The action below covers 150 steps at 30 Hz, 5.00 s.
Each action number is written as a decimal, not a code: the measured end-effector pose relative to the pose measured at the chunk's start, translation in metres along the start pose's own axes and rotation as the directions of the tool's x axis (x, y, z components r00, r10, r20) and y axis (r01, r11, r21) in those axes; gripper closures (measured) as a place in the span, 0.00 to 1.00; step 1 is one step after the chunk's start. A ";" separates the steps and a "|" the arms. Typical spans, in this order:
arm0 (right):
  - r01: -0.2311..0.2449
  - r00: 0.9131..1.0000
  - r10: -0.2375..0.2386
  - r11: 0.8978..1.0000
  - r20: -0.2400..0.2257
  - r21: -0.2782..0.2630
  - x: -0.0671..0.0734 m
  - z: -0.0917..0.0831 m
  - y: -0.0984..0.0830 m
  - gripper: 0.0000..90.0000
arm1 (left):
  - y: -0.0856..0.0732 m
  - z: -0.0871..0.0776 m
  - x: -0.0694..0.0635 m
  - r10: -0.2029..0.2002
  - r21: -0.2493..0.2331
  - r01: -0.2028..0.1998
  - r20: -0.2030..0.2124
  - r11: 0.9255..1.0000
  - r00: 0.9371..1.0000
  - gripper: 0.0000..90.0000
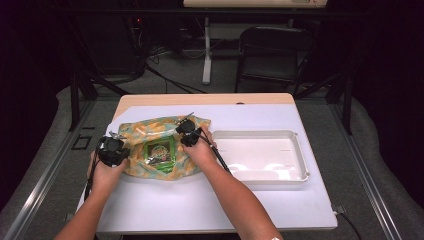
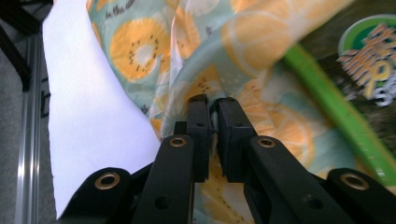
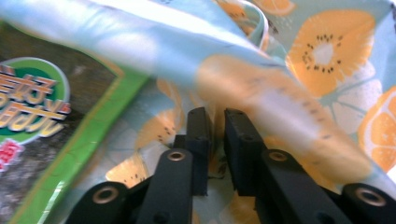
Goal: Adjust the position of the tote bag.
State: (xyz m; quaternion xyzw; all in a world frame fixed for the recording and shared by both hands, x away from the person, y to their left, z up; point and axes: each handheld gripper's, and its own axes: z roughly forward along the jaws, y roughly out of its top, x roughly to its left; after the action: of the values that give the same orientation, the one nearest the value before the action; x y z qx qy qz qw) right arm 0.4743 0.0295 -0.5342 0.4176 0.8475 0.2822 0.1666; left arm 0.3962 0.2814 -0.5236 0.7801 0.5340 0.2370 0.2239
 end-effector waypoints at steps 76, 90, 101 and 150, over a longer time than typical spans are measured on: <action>0.077 0.988 -0.094 0.988 -0.125 -0.133 0.025 -0.042 0.007 0.86 | 0.051 0.052 -0.010 0.026 0.031 -0.027 0.040 0.999 0.999 0.98; 0.067 0.987 -0.081 0.992 -0.136 -0.107 0.029 -0.036 0.004 0.83 | 0.050 0.050 -0.003 -0.027 0.031 0.025 0.058 0.999 0.998 0.90; 0.039 0.987 -0.054 0.995 -0.151 -0.096 0.029 -0.035 0.004 0.80 | 0.055 0.026 -0.009 -0.094 -0.001 0.095 0.151 0.995 0.984 0.77; -0.095 0.995 0.095 0.994 0.008 -0.054 -0.030 -0.008 0.011 0.92 | 0.056 0.065 0.019 -0.200 0.046 0.196 0.101 0.980 0.975 0.83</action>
State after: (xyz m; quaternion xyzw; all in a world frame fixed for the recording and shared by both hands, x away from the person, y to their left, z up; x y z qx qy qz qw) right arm 0.4948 0.0083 -0.5200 0.4543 0.8180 0.3101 0.1686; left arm 0.4827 0.2749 -0.5388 0.7384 0.6006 0.1624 0.2601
